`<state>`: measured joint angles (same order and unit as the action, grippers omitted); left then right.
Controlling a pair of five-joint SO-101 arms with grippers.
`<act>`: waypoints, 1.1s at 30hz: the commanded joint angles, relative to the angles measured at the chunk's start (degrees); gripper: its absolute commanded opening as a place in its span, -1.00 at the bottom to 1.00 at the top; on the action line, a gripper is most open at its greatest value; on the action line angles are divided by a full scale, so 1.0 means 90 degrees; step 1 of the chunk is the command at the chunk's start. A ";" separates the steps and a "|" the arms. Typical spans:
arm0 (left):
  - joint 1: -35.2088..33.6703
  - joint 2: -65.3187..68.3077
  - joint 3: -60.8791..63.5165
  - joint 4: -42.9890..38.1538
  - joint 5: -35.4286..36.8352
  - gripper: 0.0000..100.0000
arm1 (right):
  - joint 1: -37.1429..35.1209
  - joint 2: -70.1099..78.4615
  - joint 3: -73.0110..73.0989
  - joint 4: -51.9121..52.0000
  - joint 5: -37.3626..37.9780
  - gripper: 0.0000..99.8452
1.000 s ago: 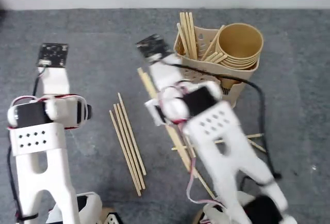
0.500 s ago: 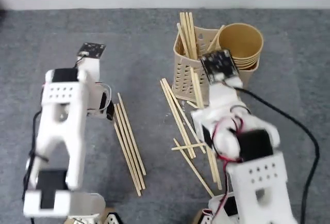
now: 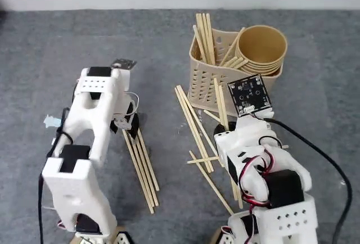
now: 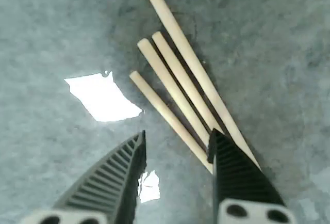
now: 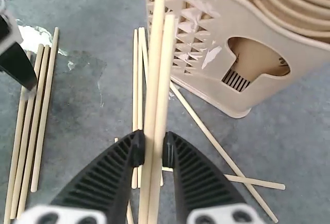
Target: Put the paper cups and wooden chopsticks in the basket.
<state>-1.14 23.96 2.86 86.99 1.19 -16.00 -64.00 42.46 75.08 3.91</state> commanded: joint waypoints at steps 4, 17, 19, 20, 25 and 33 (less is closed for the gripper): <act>0.0020 0.0469 -0.0298 -0.0107 0.0156 -0.62 | 0.0083 -0.0112 -0.0020 -0.0083 0.0068 -0.98; -0.0088 0.1074 -0.0308 -0.0283 0.0166 -0.84 | 0.0083 -0.0132 -0.0020 -0.0093 0.0068 -0.98; -0.0068 0.1074 -0.0308 -0.0283 0.0166 -0.91 | 0.0083 -0.0142 -0.0020 -0.0093 0.0068 -0.98; -0.0059 0.1074 -0.0308 -0.0264 0.0156 -0.91 | 0.0083 -0.0142 -0.0020 -0.0093 0.0068 -0.98; -0.0068 0.1016 -0.0327 -0.0234 0.0156 -0.96 | 0.0073 -0.0142 -0.0020 -0.0093 0.0068 -0.98; -0.0088 0.1006 -0.1158 0.0459 0.0147 -0.97 | 0.0073 -0.0151 -0.0020 -0.0103 0.0068 -0.98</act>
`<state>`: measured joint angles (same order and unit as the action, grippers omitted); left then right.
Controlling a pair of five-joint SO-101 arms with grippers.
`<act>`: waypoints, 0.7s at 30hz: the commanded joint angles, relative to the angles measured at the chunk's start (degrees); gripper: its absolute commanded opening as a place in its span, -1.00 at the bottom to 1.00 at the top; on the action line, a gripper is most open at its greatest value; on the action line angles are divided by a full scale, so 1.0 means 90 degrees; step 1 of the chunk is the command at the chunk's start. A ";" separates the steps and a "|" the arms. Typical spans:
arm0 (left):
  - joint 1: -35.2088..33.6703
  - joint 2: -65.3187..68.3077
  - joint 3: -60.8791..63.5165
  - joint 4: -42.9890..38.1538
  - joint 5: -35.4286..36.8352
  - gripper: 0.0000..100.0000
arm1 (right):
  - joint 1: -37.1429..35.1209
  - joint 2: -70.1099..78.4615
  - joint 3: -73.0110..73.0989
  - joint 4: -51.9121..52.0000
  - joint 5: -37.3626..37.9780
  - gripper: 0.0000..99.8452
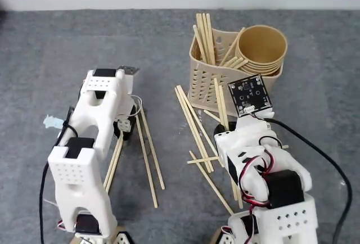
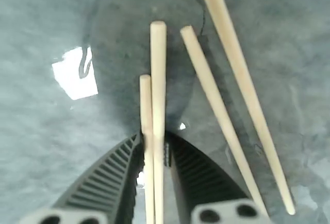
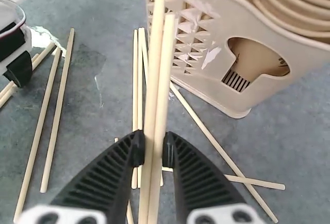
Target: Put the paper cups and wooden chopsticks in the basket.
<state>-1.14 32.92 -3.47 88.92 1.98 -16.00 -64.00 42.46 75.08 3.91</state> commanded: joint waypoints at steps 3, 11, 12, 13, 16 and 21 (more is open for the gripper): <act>-0.0088 -0.0195 -0.0855 0.0596 0.0049 -0.97 | 0.0073 -0.0161 -0.0020 -0.0103 0.0068 -0.98; -0.0088 -0.1797 -0.0991 0.1006 0.0039 -0.97 | 0.0073 -0.0161 -0.0020 -0.0132 0.0068 -0.98; -0.0088 -0.1993 -0.0991 0.1065 0.0039 -0.97 | 0.0073 -0.0161 -0.0020 -0.0142 0.0068 -0.98; -0.0088 -0.2178 -0.0991 0.1133 0.0039 -0.97 | 0.0073 -0.0161 -0.0029 -0.0142 0.0068 -0.98; -0.0088 -0.2667 -0.0991 0.1192 0.0039 -0.97 | 0.0073 -0.0161 -0.0078 -0.0161 0.0068 -0.98; -0.0088 -0.3399 -0.0991 0.1270 0.0039 -0.97 | 0.0220 -0.0142 -0.0186 -0.0757 0.0068 -0.98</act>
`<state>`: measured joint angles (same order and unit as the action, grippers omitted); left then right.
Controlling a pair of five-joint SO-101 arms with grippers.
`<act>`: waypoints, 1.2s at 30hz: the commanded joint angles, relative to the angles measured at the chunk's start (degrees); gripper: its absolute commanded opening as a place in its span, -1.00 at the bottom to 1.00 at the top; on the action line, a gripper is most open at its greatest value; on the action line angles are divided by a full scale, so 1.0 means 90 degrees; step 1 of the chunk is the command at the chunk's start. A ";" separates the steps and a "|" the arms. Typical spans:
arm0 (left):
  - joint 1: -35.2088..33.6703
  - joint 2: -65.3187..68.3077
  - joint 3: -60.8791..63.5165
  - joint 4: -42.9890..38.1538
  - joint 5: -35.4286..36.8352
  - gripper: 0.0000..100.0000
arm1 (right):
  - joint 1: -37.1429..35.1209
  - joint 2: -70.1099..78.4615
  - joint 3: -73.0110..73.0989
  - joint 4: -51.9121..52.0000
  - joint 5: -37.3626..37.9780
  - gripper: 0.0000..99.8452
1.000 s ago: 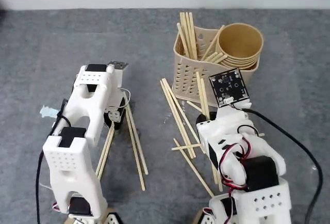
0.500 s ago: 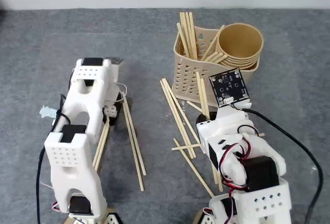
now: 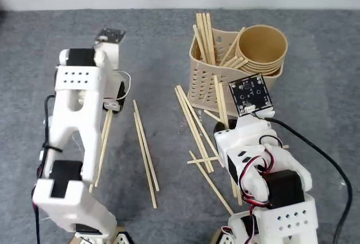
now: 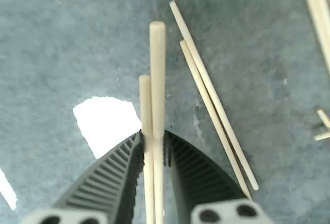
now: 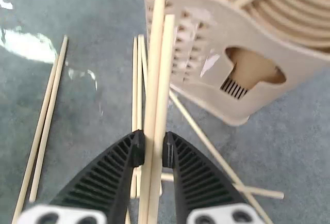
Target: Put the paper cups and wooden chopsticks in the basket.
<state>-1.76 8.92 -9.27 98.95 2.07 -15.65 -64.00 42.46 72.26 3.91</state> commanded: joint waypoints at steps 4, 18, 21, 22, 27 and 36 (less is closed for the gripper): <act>-0.0020 -0.1397 -0.0347 0.0156 0.0029 -0.97 | 0.0347 -0.0103 -0.0186 -0.1431 0.0068 -0.98; -0.0010 -0.2628 0.0278 -0.0029 0.0029 -0.97 | 0.0337 0.0161 -0.0186 -0.6335 0.0020 -0.98; -0.0010 -0.2745 0.0288 -0.0029 0.0029 -0.97 | 0.0366 0.0698 -0.0186 -0.7546 0.0020 -0.98; -0.0010 -0.2764 0.0288 -0.0029 0.0029 -0.97 | 0.0376 0.0933 -0.0186 -0.7937 0.0020 -0.98; -0.0010 -0.2803 0.0288 -0.0010 0.0039 -0.97 | 0.0376 0.2154 -0.0186 -0.9558 0.0020 -0.98; -0.0020 -0.2803 0.0288 0.0010 0.0029 -0.97 | 0.0376 0.3306 0.0166 -0.9802 -0.0264 -0.98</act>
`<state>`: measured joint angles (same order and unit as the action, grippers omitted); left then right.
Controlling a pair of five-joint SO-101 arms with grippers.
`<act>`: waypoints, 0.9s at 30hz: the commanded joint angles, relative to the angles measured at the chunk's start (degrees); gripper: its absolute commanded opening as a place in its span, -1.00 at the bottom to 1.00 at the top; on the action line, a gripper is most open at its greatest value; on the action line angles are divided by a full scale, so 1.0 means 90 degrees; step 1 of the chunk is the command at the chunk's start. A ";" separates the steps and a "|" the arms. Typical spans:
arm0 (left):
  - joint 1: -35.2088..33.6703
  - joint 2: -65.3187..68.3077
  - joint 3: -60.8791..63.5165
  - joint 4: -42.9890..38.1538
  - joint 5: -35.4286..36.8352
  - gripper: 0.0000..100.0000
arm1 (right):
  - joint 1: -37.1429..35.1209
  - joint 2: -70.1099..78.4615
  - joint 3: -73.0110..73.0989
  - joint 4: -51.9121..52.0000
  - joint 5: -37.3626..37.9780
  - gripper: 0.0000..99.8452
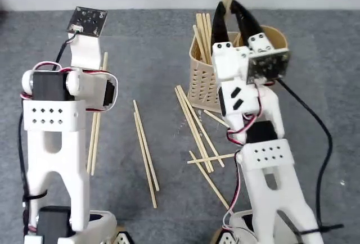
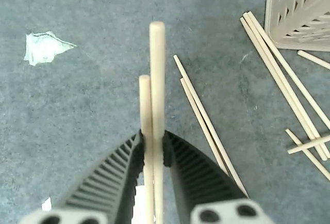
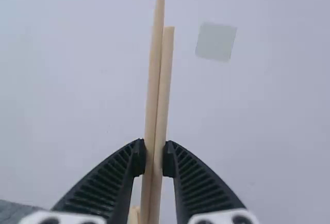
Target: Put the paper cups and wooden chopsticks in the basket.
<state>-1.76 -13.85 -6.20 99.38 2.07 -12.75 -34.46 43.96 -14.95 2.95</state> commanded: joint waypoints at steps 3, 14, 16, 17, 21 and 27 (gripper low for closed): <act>-0.0020 -0.0274 -0.0054 -0.0039 0.0029 -0.97 | 0.0054 0.0024 0.0147 -0.0093 -0.0147 -0.95; 0.0029 -0.0274 -0.0347 -0.0078 0.0049 -0.97 | 0.0005 -0.1079 -0.0117 0.1958 -0.0195 -0.44; 0.0039 -0.0274 -0.0689 -0.0068 0.0049 -0.97 | 0.0005 -0.1724 -0.0107 0.2789 -0.0430 -0.49; 0.0039 -0.0274 -0.0884 -0.0068 0.0049 -0.97 | 0.0005 -0.2066 -0.0107 0.3306 -0.0635 -0.52; 0.0039 -0.0215 -0.1636 -0.0078 0.0059 -0.97 | 0.0005 -0.3248 -0.0107 0.5446 -0.1035 -0.62; 0.0068 -0.0215 -0.2095 -0.0674 0.0088 -0.97 | -0.0386 -0.4733 0.0527 0.7399 -0.1055 -0.70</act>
<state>-1.76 -13.93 -21.41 96.92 2.33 -15.03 -70.95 46.86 45.54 -6.02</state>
